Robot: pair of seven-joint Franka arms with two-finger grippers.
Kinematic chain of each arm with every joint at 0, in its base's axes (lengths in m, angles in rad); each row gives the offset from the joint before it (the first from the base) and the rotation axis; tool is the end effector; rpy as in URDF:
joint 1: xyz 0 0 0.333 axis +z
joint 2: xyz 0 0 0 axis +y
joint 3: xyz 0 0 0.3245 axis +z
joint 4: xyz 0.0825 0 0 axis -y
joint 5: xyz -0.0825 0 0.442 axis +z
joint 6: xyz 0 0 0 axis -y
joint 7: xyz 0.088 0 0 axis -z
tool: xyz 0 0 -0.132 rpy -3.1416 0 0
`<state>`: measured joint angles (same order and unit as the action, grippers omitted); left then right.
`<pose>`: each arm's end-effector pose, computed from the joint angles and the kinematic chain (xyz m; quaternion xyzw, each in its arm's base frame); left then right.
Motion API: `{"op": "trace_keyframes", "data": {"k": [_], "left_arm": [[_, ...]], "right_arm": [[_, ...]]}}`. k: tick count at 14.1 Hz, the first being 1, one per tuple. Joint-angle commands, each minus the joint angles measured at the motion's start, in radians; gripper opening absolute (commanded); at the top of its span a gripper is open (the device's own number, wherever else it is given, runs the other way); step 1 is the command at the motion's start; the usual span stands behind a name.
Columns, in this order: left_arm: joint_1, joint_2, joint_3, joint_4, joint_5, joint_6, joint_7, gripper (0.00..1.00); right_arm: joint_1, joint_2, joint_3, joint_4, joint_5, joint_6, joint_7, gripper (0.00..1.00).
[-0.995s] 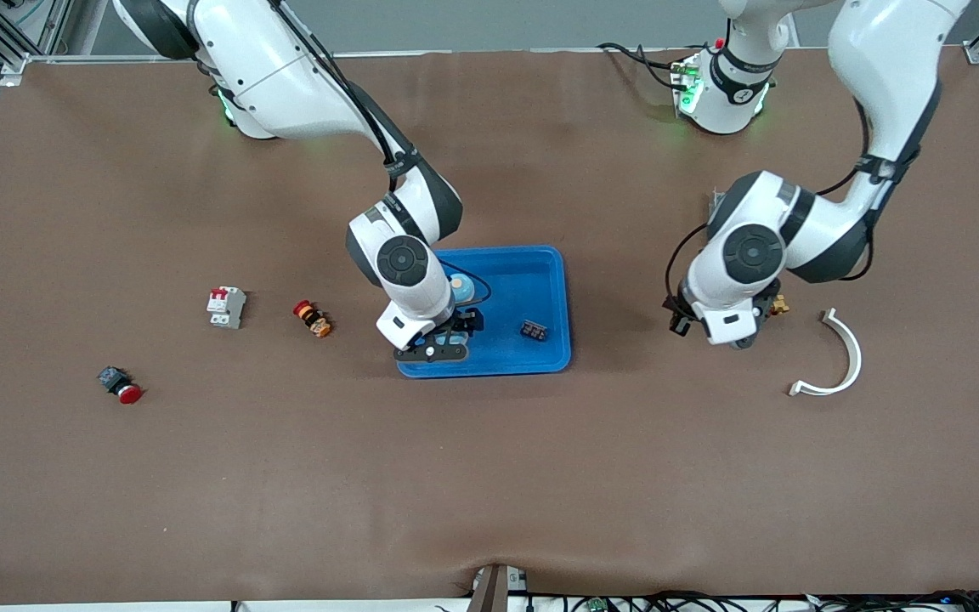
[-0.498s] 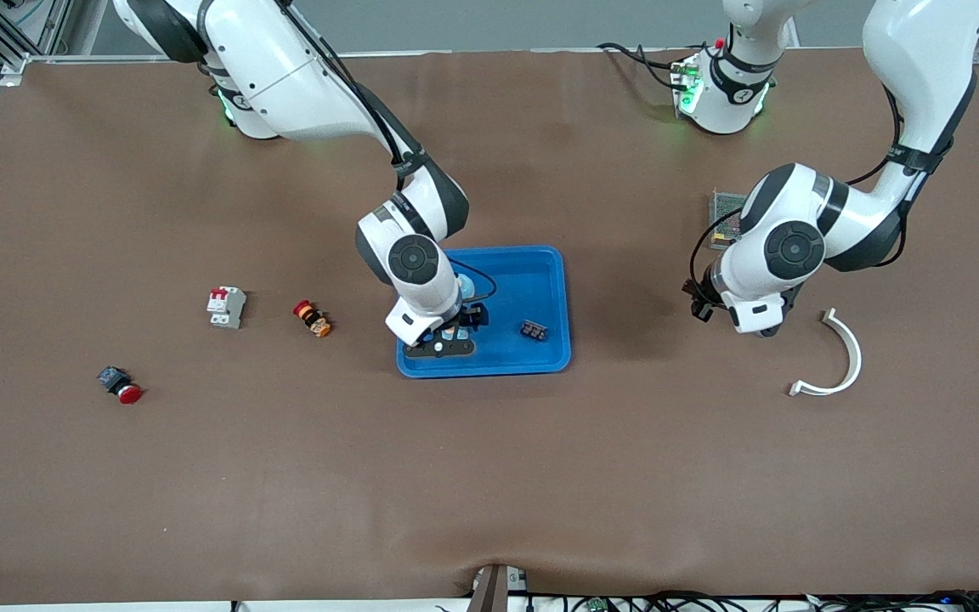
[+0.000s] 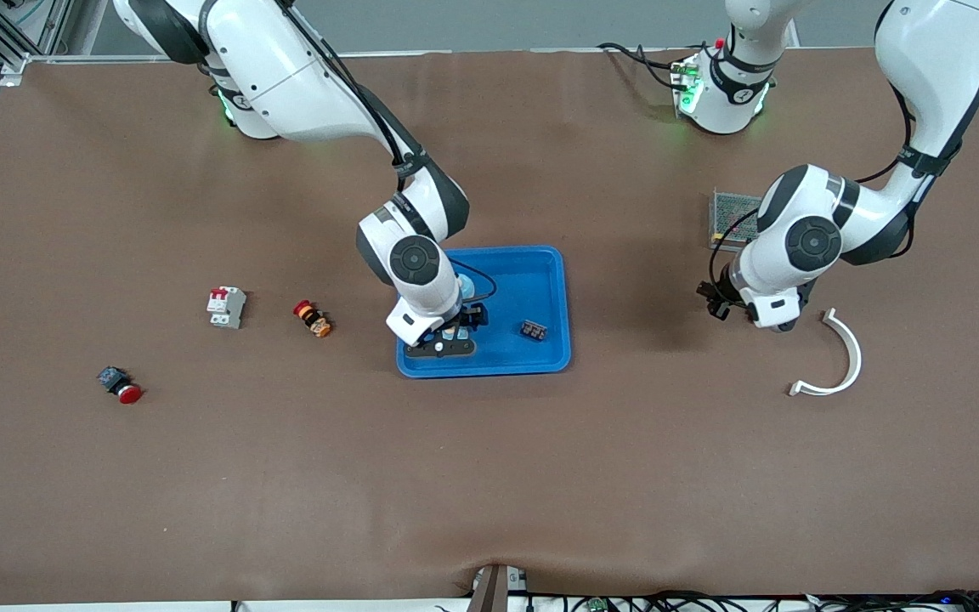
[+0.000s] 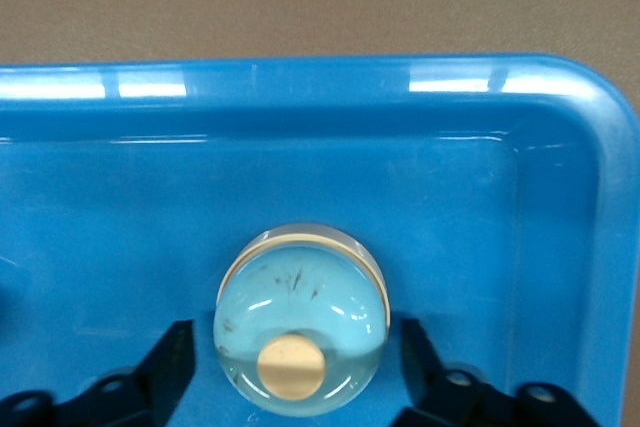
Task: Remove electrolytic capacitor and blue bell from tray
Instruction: 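Set the capacitor by the red valve while the right gripper grasps the bell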
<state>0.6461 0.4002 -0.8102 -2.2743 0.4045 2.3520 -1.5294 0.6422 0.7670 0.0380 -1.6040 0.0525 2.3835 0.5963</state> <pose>0.5348 -0.1054 0.1561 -0.8582 -0.5072 0.0620 0.0483 0.5770 0.4657 0.1192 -0.9993 -0.0176 0.0136 0.0289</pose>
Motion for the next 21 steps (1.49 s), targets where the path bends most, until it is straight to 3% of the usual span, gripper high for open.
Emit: {"op": "trace_keyframes", "data": {"k": [1,5,6,9,11,17,21], "left_arm": [[0.043,-0.009,-0.015,-0.042,0.04,0.038,0.011,0.0],[0.047,0.028,0.0,-0.048,0.045,0.038,0.009,0.0],[0.047,0.04,0.008,-0.047,0.051,0.038,0.009,0.02],[0.047,0.06,0.02,-0.047,0.085,0.036,0.009,0.46],[0.046,0.06,0.023,-0.039,0.086,0.036,0.011,1.0],[-0.006,0.055,0.016,0.087,0.085,-0.094,-0.006,1.0],[-0.095,0.066,0.016,0.2,0.071,-0.178,-0.009,1.0]], "right_arm": [[0.013,0.017,-0.009,0.024,-0.019,-0.004,0.02,0.7],[0.011,0.017,-0.009,0.027,-0.017,-0.004,0.02,0.39],[0.011,0.017,-0.009,0.027,-0.017,-0.004,0.02,0.39],[0.007,0.014,-0.009,0.032,-0.013,-0.009,0.019,0.38],[-0.004,0.003,-0.01,0.052,-0.01,-0.024,0.016,0.38],[-0.062,-0.023,-0.01,0.206,-0.013,-0.286,-0.013,0.38],[-0.149,-0.069,-0.012,0.285,-0.013,-0.432,-0.249,0.38]]}}
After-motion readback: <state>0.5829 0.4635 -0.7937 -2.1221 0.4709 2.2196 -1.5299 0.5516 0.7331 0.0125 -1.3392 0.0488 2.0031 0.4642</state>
